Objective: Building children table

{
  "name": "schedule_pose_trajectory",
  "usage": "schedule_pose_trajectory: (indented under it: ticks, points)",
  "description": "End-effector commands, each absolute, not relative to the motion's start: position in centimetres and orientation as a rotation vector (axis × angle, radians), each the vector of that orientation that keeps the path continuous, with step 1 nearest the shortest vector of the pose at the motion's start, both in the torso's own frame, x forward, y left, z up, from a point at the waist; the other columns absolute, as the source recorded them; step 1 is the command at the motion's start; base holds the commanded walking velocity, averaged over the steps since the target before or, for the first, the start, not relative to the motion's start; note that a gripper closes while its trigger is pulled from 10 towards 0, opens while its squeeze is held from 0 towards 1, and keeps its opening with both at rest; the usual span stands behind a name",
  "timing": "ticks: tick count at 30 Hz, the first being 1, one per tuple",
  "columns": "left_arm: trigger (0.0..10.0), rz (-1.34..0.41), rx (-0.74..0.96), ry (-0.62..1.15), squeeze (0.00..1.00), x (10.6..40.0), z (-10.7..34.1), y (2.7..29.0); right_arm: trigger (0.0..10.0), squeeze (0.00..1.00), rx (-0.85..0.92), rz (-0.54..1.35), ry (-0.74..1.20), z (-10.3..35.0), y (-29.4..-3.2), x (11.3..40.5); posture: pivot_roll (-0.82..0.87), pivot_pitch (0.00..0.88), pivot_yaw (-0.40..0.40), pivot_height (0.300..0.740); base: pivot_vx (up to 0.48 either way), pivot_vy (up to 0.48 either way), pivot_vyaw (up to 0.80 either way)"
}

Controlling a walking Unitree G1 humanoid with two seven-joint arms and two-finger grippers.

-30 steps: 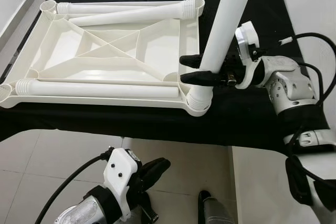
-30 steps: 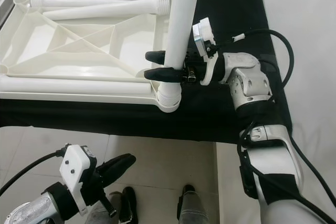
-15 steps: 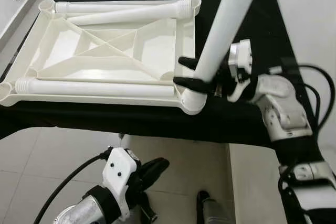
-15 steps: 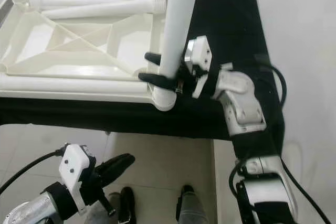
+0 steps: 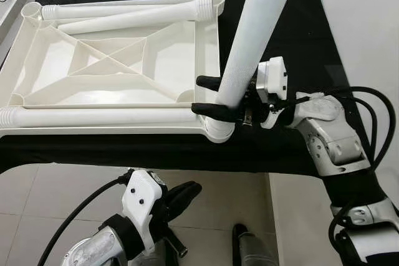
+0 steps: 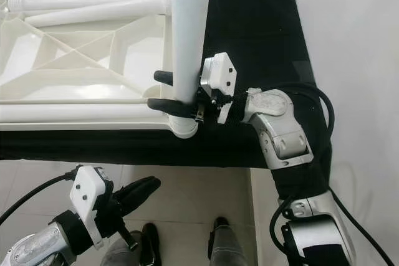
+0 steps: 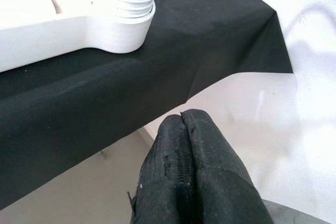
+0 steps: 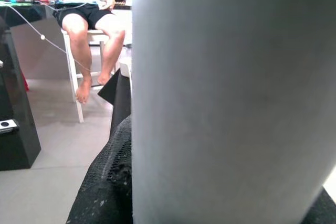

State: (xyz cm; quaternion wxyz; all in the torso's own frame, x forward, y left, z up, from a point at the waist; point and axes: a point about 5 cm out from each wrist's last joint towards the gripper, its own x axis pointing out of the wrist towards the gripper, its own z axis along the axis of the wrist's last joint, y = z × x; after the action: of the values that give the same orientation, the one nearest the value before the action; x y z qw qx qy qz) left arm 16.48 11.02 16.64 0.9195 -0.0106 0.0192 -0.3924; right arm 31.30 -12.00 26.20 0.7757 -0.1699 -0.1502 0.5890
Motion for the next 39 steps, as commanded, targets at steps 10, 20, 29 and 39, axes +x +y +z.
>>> schedule_pose_trajectory:
  ticks: [10, 20, 29, 39]
  points:
    - [10.0, -0.801, -0.034, 0.086, 0.0, 16.2, 16.0, 11.1, 10.0, 0.0, -0.807, 1.077, 0.124, 18.6, -12.3, 31.7, 0.1, 0.396, 0.038, 0.74, 0.0, 0.0, 0.0]
    - [10.0, -0.797, -0.037, 0.085, 0.0, 16.2, 16.0, 11.1, 10.0, 0.0, -0.729, 1.0, 0.144, 20.0, -12.3, 33.0, 0.09, 0.393, 0.031, 0.74, 0.0, 0.0, 0.0]
    - [10.0, -0.797, -0.042, 0.086, 0.0, 16.3, 16.0, 11.1, 10.0, 0.0, -0.541, 0.821, 0.161, 20.8, -13.0, 34.8, 0.09, 0.393, 0.03, 0.74, 0.0, 0.0, 0.0]
    - [10.0, -0.793, -0.044, 0.084, 0.0, 16.3, 15.9, 11.0, 10.0, 0.0, -0.345, 0.441, 0.199, 20.1, -14.3, 36.9, 0.09, 0.387, 0.007, 0.74, 0.0, 0.0, 0.0]
